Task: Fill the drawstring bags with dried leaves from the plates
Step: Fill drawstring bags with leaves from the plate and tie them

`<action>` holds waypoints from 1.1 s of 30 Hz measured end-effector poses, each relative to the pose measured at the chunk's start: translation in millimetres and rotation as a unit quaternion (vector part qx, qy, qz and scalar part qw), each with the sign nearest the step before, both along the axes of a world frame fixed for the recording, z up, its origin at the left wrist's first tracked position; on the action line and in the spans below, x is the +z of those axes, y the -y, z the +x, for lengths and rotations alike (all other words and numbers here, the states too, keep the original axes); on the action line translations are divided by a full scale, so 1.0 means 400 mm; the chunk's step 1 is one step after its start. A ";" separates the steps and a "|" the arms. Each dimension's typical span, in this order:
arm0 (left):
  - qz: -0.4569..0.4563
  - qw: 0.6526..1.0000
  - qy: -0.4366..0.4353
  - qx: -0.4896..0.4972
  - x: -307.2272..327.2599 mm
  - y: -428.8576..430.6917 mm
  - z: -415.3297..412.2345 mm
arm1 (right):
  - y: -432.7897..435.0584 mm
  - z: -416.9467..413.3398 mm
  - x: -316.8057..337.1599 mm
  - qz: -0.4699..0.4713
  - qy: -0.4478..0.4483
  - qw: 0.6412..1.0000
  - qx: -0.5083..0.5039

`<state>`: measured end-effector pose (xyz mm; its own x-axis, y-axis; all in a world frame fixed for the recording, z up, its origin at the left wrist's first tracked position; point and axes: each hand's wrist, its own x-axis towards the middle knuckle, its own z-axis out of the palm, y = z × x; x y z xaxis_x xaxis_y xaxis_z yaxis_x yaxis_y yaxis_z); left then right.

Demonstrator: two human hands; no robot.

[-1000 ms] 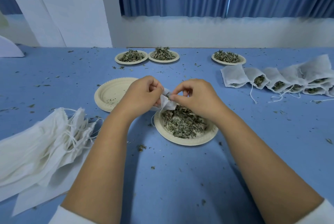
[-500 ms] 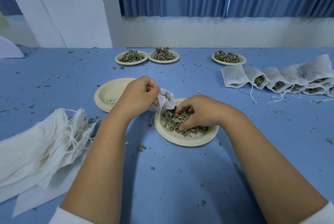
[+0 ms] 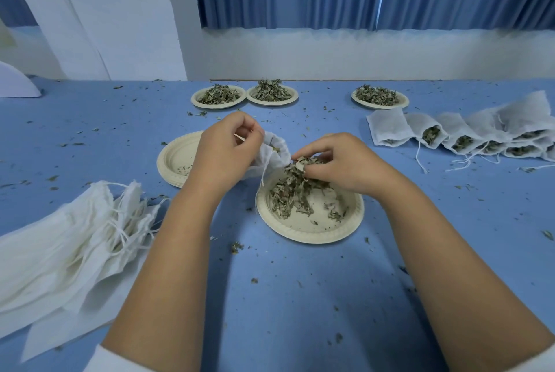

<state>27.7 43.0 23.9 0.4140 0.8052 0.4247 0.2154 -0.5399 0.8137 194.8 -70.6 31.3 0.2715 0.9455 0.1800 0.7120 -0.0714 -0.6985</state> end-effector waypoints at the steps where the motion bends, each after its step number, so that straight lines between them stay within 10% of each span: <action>1: 0.000 1.000 0.003 -0.001 0.001 0.002 0.000 | 0.002 0.002 0.003 0.015 -0.016 1.000 -0.001; 24: -0.054 0.998 -0.028 -0.027 -0.010 0.013 0.026 | -0.017 -0.049 0.012 0.244 -0.257 0.931 -0.083; 33: -0.103 0.994 0.014 -0.029 0.002 0.025 0.038 | -0.032 -0.072 -0.015 0.237 -0.143 0.957 -0.085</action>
<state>42.9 33.0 24.6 0.4524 0.8516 0.2646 0.1649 -0.3715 0.9137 165.9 -57.8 25.1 0.5170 0.7139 0.4723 0.4932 0.2026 -0.8460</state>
